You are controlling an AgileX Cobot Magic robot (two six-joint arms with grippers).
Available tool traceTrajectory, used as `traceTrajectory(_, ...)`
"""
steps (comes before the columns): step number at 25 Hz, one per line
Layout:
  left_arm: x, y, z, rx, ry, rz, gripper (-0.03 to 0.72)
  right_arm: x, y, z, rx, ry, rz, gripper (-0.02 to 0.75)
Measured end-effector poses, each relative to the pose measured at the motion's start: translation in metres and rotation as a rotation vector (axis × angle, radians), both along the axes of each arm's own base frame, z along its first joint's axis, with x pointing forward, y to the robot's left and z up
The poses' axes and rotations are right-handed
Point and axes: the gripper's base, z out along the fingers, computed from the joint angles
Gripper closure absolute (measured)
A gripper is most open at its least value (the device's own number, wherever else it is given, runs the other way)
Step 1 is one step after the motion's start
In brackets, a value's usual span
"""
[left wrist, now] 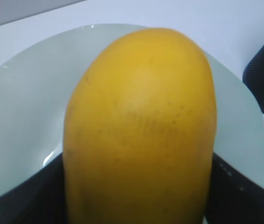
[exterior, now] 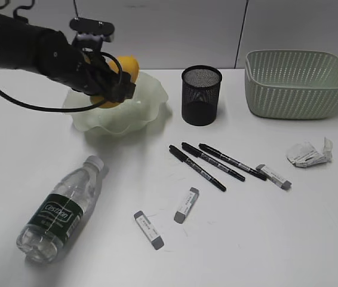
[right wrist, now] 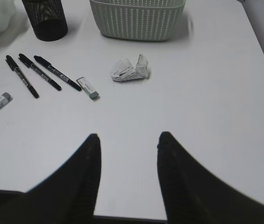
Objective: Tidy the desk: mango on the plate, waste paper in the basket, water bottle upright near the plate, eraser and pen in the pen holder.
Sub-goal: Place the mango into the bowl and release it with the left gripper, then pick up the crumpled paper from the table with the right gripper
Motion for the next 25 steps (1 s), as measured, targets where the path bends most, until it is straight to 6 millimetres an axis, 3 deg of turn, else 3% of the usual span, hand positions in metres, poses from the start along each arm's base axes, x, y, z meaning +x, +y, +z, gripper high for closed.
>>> traceTrajectory(5,0.005,-0.003,-0.005,0.010,0.021,-0.001,0.050,0.000,0.000,0.000,0.001,0.000,0.001,0.405)
traceTrajectory(11,0.002,-0.002,0.001,0.015,0.033,-0.001,0.038,0.000,0.000,0.000,0.001,0.000,0.001,0.405)
traceTrajectory(14,-0.003,0.001,0.022,0.015,0.009,-0.006,0.076,0.000,0.000,0.000,0.001,0.000,0.001,0.405)
traceTrajectory(16,-0.015,0.007,0.047,0.000,-0.030,-0.008,0.141,0.000,0.000,0.000,0.001,0.000,0.001,0.405)
traceTrajectory(20,-0.072,0.033,0.097,-0.012,-0.105,-0.017,0.220,0.000,0.000,0.000,0.001,0.000,0.001,0.405)
traceTrajectory(25,-0.189,0.087,0.141,-0.006,-0.150,-0.018,0.230,0.000,0.000,0.000,0.001,0.000,0.001,0.405)
